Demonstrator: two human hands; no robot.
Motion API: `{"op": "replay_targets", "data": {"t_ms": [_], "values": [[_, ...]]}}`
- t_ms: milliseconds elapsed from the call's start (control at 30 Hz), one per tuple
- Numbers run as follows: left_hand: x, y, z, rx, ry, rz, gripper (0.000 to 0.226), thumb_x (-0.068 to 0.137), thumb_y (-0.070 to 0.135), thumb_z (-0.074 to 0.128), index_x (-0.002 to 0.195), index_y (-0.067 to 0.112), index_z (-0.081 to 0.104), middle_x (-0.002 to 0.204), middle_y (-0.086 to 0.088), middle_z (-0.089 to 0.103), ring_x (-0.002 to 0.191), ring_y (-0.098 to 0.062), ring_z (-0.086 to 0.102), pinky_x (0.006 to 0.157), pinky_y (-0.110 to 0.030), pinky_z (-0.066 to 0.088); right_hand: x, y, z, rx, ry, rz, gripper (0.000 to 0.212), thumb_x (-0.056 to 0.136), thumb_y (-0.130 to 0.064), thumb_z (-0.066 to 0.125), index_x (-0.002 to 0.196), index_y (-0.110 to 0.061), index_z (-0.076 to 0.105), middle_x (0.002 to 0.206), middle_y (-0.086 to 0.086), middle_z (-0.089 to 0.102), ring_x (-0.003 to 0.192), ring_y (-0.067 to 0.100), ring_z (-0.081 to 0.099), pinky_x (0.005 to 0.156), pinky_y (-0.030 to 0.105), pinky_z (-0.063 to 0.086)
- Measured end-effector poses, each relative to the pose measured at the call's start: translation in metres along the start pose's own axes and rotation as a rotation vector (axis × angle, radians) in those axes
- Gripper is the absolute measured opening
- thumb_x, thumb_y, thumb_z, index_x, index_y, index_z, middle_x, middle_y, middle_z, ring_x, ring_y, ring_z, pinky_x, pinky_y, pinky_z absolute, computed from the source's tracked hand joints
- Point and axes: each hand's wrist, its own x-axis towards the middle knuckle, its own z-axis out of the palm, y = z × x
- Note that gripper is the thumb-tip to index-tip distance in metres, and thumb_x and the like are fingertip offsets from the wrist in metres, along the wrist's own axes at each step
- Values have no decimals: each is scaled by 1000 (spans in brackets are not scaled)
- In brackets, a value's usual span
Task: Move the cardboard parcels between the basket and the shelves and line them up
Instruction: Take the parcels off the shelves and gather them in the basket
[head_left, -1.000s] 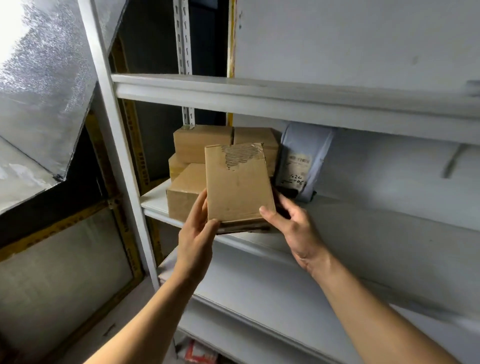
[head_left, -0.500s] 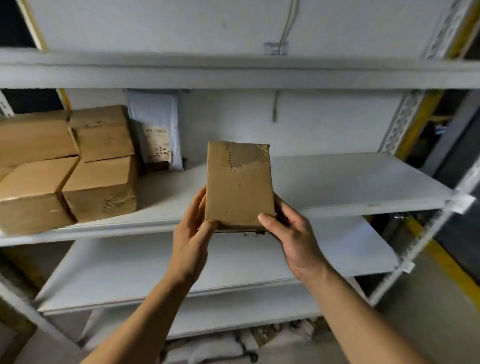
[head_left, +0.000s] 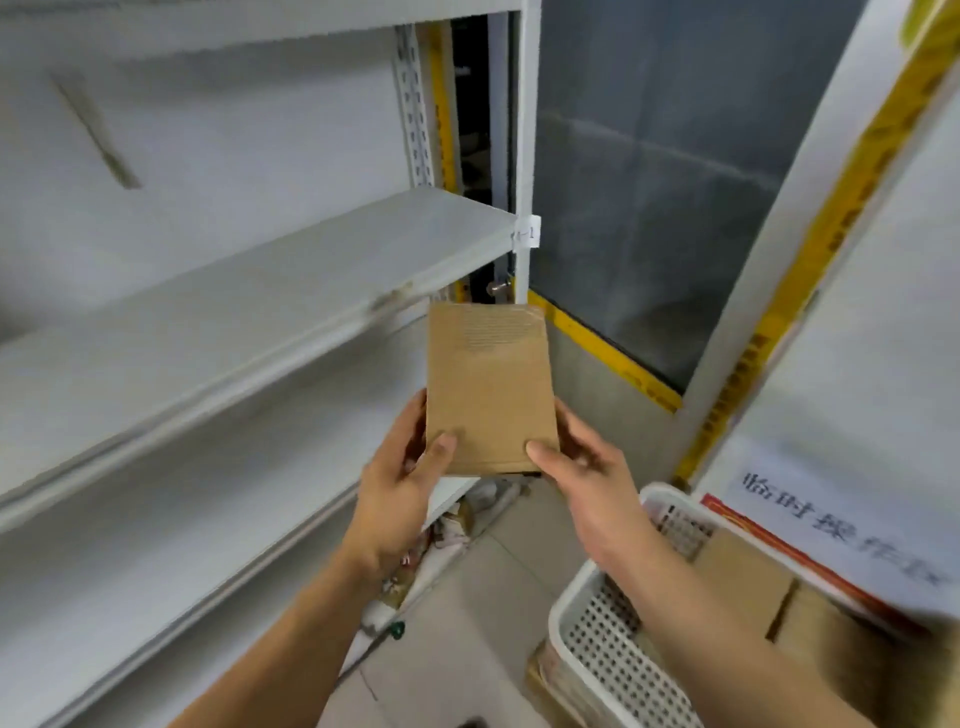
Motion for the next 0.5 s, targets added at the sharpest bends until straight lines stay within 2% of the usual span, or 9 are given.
{"op": "replay_targets", "data": {"t_ms": [100,167,233,300,367,433,500], "values": [[0,-15,48,-5,-149,-25,50,105,16,61,150,35,52,141,19,64,131,-4,59,110,-36,50,-23,10,-46,-34,97,15,61,99,1,66,155,-17,51,143,-1,67,133,16,63,109,33,53],[2,-34,76,-24,-231,-59,52,103,15,63,148,39,53,139,21,65,131,-2,59,110,-35,48,-39,19,-72,-36,183,43,59,100,-1,65,154,-20,52,142,0,67,133,17,62,104,35,56],[8,-58,99,-18,-340,-114,56,102,23,67,151,43,50,142,19,63,134,-5,57,113,-41,46,-57,29,-94,-17,289,82,58,101,-2,65,153,-23,52,142,-1,67,133,18,62,101,35,56],[10,-79,124,3,-471,-173,62,98,40,72,153,48,45,147,18,59,137,-7,55,115,-45,45,-76,39,-115,-13,374,127,58,102,-3,63,154,-25,50,142,-2,67,132,16,63,100,32,56],[8,-95,150,1,-562,-236,65,96,44,73,152,53,43,147,22,58,134,1,55,114,-38,45,-95,47,-134,-21,460,168,59,102,-4,62,155,-26,47,143,-2,67,132,17,63,104,37,56],[5,-108,178,-30,-640,-268,59,98,31,72,146,54,47,141,26,61,128,7,58,109,-26,48,-111,56,-151,-29,549,192,59,103,-5,62,155,-26,47,143,-3,67,133,18,62,106,40,55],[1,-119,207,-56,-732,-310,58,98,24,71,144,53,49,137,24,64,126,3,61,103,-21,51,-127,62,-169,-31,636,217,57,102,-5,62,153,-27,49,141,-4,68,132,18,63,104,37,55]]}}
